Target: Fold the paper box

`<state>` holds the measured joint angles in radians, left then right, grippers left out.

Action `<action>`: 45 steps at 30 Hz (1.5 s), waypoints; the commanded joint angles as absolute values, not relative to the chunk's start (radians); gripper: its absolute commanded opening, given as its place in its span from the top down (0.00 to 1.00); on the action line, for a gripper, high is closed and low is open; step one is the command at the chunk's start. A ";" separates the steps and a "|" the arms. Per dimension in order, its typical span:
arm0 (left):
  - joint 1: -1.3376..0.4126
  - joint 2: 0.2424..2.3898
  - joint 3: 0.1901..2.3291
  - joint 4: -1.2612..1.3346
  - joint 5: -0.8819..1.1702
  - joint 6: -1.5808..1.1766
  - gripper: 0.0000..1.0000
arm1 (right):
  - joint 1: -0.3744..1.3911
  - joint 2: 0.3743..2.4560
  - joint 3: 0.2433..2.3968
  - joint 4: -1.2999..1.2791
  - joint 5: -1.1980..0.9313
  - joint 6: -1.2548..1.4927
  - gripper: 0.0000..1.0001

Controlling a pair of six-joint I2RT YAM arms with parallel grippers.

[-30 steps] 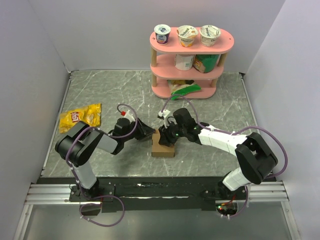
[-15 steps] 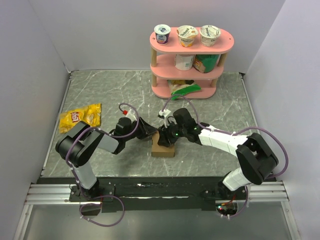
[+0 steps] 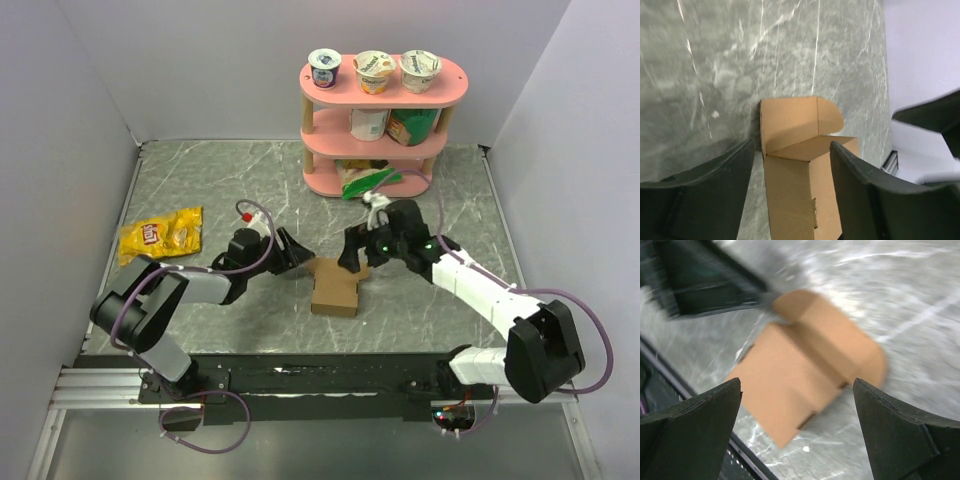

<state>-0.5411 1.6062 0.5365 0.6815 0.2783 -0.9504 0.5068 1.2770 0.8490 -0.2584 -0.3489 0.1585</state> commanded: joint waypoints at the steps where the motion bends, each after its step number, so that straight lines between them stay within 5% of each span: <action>1: -0.532 1.572 0.598 0.626 0.303 -0.859 0.30 | 0.424 1.282 0.815 -0.275 -0.376 0.265 0.00; 6: -0.523 1.644 0.598 0.664 0.360 -0.877 0.22 | 0.313 1.316 0.711 -0.116 -0.472 0.397 0.00; 8: -0.517 1.664 0.615 0.647 0.367 -0.870 0.24 | 0.285 1.353 0.675 -0.056 -0.506 0.422 0.09; 18: -0.520 1.727 0.676 0.621 0.379 -0.828 0.62 | 0.270 1.479 0.632 0.135 -0.535 0.443 0.37; 23: -0.551 1.766 0.706 0.629 0.407 -0.830 0.66 | 0.270 1.483 0.658 0.097 -0.508 0.414 0.37; 26: -0.555 1.744 0.706 0.632 0.390 -0.834 0.64 | 0.262 1.462 0.638 0.120 -0.528 0.436 0.18; 32: -0.555 1.671 0.693 0.652 0.399 -0.818 0.50 | 0.230 1.425 0.580 0.179 -0.600 0.460 0.02; 34: -0.555 1.651 0.698 0.640 0.405 -0.811 0.30 | 0.232 1.404 0.574 0.147 -0.591 0.445 0.00; 39: -0.517 1.528 0.673 0.542 0.376 -0.750 0.04 | 0.232 1.376 0.552 0.159 -0.626 0.453 0.00; 45: -0.529 1.519 0.667 0.442 0.518 -0.641 0.02 | 0.242 1.393 0.546 0.207 -0.663 0.473 0.00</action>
